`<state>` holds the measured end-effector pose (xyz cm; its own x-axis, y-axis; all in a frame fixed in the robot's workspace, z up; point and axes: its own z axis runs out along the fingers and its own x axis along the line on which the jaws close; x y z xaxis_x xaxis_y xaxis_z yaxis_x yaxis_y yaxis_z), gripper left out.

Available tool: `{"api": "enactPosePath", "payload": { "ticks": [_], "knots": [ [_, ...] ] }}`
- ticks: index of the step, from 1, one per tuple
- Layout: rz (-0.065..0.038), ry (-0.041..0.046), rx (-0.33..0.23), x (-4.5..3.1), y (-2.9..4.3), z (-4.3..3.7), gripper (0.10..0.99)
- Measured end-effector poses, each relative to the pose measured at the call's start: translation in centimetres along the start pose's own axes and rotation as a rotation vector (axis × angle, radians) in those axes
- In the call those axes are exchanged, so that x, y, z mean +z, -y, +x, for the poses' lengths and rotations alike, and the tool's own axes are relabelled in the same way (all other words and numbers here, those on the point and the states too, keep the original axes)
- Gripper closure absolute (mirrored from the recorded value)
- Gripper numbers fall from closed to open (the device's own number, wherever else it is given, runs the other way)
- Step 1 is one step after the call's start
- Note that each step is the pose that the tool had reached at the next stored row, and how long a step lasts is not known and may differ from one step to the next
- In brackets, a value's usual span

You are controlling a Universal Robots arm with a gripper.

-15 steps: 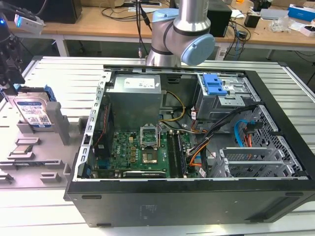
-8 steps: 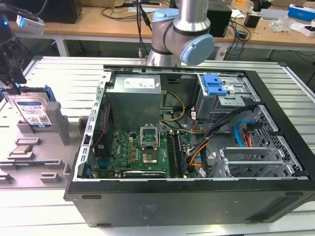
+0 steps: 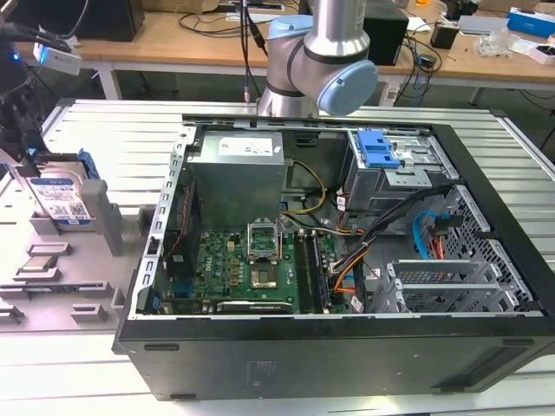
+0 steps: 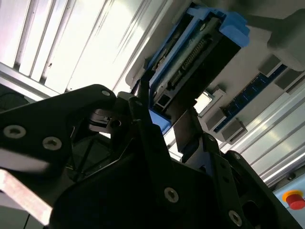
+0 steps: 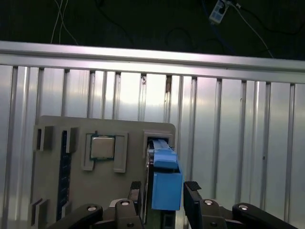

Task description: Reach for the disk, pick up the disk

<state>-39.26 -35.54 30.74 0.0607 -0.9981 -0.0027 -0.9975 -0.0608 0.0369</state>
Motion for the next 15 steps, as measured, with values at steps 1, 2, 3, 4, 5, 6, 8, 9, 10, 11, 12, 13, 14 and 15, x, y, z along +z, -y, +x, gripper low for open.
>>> {"api": "enactPosePath", "payload": {
  "ticks": [1,2,3,4,5,6,8,9,10,11,12,13,14,15],
  "knots": [
    [0.0,0.0,0.0,0.27,0.01,0.0,0.604],
    [0.0,0.0,0.0,0.5,0.02,0.0,0.604],
    [0.0,0.0,0.0,0.67,0.02,0.0,0.604],
    [0.0,0.0,0.0,0.77,0.03,0.0,0.604],
    [0.0,0.0,0.0,0.93,0.03,0.0,0.604],
    [0.0,-0.0001,0.0,1.01,0.04,0.0,0.604],
    [0.0,0.0,0.0,1.19,0.04,0.0,0.604],
    [0.0,-0.0001,0.0,1.27,0.05,0.0,0.604],
    [0.0,-0.0001,0.0,1.36,0.05,0.0,0.604],
    [0.0,0.0,0.0,1.43,0.05,0.0,0.604],
    [0.0,0.0,0.0,1.48,0.05,0.0,0.604],
    [0.0,0.0,0.0,1.56,0.05,0.0,0.604],
    [0.0,-0.0001,0.0,1.6,0.06,0.0,0.604],
    [0.0,-0.0002,0.0,1.61,0.05,0.0,0.604]
  ]
}}
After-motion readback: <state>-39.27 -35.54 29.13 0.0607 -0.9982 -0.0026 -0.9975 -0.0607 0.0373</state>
